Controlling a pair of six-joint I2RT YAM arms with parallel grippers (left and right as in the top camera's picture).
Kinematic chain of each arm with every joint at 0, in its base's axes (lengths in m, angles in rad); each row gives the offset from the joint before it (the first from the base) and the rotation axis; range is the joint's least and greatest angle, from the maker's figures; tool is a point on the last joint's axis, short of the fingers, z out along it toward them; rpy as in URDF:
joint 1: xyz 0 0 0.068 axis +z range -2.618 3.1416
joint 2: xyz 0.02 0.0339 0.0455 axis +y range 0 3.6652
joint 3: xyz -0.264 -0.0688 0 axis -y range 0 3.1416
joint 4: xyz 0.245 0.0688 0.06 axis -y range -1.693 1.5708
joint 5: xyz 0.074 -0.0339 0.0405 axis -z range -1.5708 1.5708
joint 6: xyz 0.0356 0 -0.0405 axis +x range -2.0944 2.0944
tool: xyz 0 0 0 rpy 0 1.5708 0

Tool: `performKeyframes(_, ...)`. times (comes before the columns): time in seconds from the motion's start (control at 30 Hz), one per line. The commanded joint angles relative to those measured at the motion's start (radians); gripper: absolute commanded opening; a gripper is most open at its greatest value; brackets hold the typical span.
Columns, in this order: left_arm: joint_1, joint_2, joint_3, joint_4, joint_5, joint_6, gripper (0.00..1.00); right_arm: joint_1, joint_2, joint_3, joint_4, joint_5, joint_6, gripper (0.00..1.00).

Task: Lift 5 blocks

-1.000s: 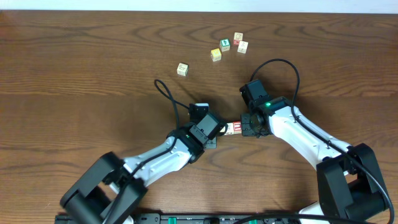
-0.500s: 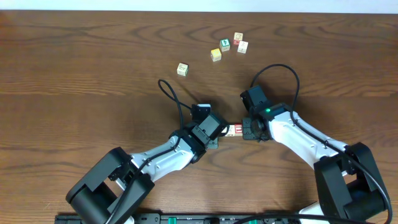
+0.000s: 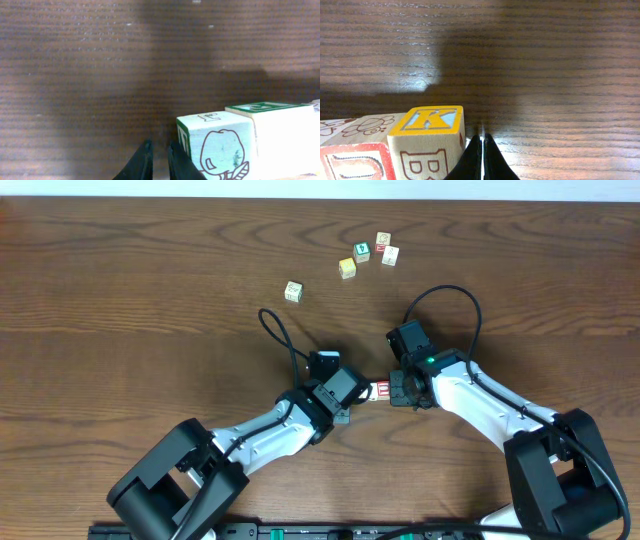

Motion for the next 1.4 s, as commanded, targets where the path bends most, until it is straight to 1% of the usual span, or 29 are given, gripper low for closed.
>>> performKeyframes(0.0, -0.054, -0.005, 0.056, 0.008, 0.088, 0.011, 0.15, 0.056, -0.001, 0.000, 0.002, -0.198, -0.006, 0.02)
performKeyframes(0.23, -0.054, -0.005, 0.056, -0.020, 0.057, 0.014, 0.17, 0.055, -0.001, 0.000, -0.044, -0.132, -0.006, 0.02)
performKeyframes(0.3, -0.054, -0.005, 0.056, -0.020, 0.058, 0.014, 0.31, 0.055, -0.001, 0.000, -0.051, -0.121, -0.006, 0.03)
performKeyframes(0.33, -0.054, -0.005, 0.056, -0.020, 0.057, 0.014, 0.37, 0.055, -0.001, 0.000, -0.051, -0.121, -0.006, 0.05)
performKeyframes(0.43, -0.054, -0.005, 0.056, -0.020, 0.057, 0.014, 0.45, 0.048, -0.001, 0.000, -0.050, -0.113, 0.003, 0.12)
performKeyframes(0.47, -0.054, -0.005, 0.056, -0.020, 0.057, 0.014, 0.45, 0.042, -0.001, 0.000, -0.053, -0.103, 0.016, 0.14)
performKeyframes(0.57, -0.054, -0.005, 0.056, -0.020, 0.056, 0.015, 0.45, 0.010, -0.001, 0.000, -0.060, -0.098, 0.020, 0.14)
performKeyframes(0.73, -0.052, -0.005, 0.056, -0.029, 0.019, 0.014, 0.47, -0.065, -0.001, 0.000, -0.079, -0.098, 0.021, 0.09)
performKeyframes(0.77, -0.052, -0.005, 0.056, -0.032, 0.012, 0.014, 0.47, -0.080, -0.001, 0.000, -0.085, -0.098, 0.030, 0.04)
performKeyframes(0.8, -0.052, -0.005, 0.056, -0.035, 0.011, 0.014, 0.48, -0.098, -0.002, 0.000, -0.093, -0.098, 0.037, 0.01)
performKeyframes(0.87, -0.049, -0.006, 0.057, -0.041, 0.008, 0.014, 0.48, -0.136, -0.002, 0.000, -0.113, -0.098, 0.040, 0.01)
performKeyframes(0.9, -0.047, -0.006, 0.056, -0.043, 0.008, 0.014, 0.49, -0.158, -0.002, 0.000, -0.126, -0.098, 0.039, 0.01)
performKeyframes(0.93, -0.045, -0.006, 0.056, -0.045, 0.008, 0.014, 0.52, -0.175, -0.002, 0.000, -0.135, -0.098, 0.037, 0.01)
performKeyframes(1.03, -0.028, -0.006, 0.057, -0.056, -0.014, 0.014, 0.52, -0.220, -0.002, 0.000, -0.148, -0.099, 0.021, 0.01)
performKeyframes(1.17, 0.021, -0.006, 0.057, -0.081, -0.074, 0.014, 0.56, -0.241, -0.002, 0.000, -0.149, -0.110, -0.018, 0.01)
performKeyframes(1.37, 0.154, -0.012, 0.057, -0.098, -0.081, 0.015, 0.57, -0.238, -0.002, 0.000, -0.128, -0.095, -0.026, 0.01)
